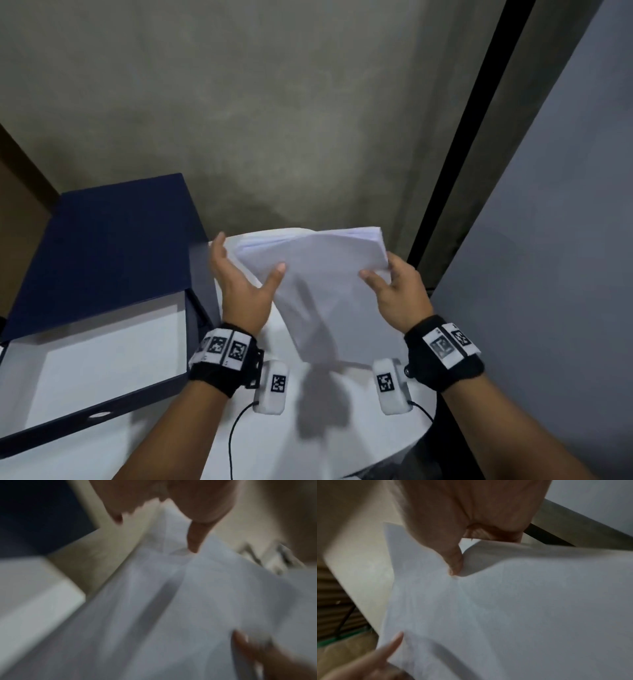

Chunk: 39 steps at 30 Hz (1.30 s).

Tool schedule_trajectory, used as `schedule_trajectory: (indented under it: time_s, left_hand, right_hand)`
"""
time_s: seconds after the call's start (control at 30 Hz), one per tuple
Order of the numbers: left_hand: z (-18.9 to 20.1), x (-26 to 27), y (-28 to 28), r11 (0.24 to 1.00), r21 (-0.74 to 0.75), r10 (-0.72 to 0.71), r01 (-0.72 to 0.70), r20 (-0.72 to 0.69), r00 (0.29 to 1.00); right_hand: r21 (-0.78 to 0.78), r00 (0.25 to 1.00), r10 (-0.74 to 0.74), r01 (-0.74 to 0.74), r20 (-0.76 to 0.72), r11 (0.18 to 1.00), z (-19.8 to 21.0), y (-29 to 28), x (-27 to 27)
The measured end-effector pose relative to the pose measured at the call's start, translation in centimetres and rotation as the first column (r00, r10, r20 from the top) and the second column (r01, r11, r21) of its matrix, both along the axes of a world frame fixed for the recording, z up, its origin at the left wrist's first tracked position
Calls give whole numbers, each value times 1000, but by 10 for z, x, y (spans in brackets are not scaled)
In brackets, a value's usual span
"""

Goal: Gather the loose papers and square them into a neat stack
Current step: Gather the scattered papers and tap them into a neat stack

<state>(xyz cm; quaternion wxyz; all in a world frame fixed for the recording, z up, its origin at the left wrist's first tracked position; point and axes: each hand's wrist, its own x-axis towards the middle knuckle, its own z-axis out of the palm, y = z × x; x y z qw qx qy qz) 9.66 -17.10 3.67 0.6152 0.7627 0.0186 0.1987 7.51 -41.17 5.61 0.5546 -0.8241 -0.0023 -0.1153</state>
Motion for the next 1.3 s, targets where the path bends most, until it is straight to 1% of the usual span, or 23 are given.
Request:
schedule_trajectory:
  time_s: [0.03,0.07,0.1,0.2,0.23,0.3,0.4,0.5,0.6,0.67,0.77,0.87,0.93,1.07,1.17,1.3]
  left_hand:
    - [-3,0,1,975,-199,-121,99,-100,988]
    - [-4,1,2,932,-326,-214,158,-144,966]
    - [-4,1,1,917,-352,-256,190,-153,954]
    - [-3,-2,-3,968,-189,-189,164,-121,975]
    - [-4,-4,-6,971,-172,-189,168,-115,975]
    - [-10,-9,-9,977,-133,-187,169,-135,973]
    - [-19,-20,-15,989,-68,-143,132,-205,968]
    - [-27,-25,-15,991,-56,-135,126,-230,964]
    - [-35,-22,-13,990,-65,-138,125,-265,954]
    - [-32,-21,-15,992,-49,-123,114,-285,951]
    - [-29,-24,-18,991,-74,-130,113,-286,949]
    - [-31,-25,-16,986,-99,-154,133,-258,954]
    - [-34,-20,-13,987,-80,-154,139,-245,957]
    - [-31,-17,-16,990,-29,-138,135,-282,949]
    - [-20,-17,-18,996,-16,-84,83,-229,970]
    - [-14,-20,-21,993,-54,-107,101,-135,985]
  right_hand:
    - [79,1000,12,-10,-19,997,-1,0,-1]
    - [135,1000,19,-15,-24,991,-1,1,-1]
    - [184,1000,16,-12,-22,983,-1,3,-3]
    - [308,999,-38,37,-5,951,0,8,-8]
    - [323,998,-58,57,-6,945,-3,8,-10]
    - [321,995,-88,96,-38,942,-15,8,-14]
    - [294,991,-66,99,-118,951,-37,7,-22]
    - [233,977,-89,134,-192,963,-49,8,-27]
    - [199,967,-116,163,-228,966,-57,7,-25]
    - [197,970,-125,167,-209,966,-64,5,-21]
    - [212,975,-130,167,-179,963,-47,11,-28]
    - [200,980,-124,155,-156,967,-40,11,-31]
    - [229,980,-143,173,-141,958,-40,11,-29]
    - [209,979,-141,170,-147,963,-48,11,-19]
    - [196,986,-140,155,-92,968,-34,14,-18]
    - [196,992,-113,122,-54,973,-30,12,-22]
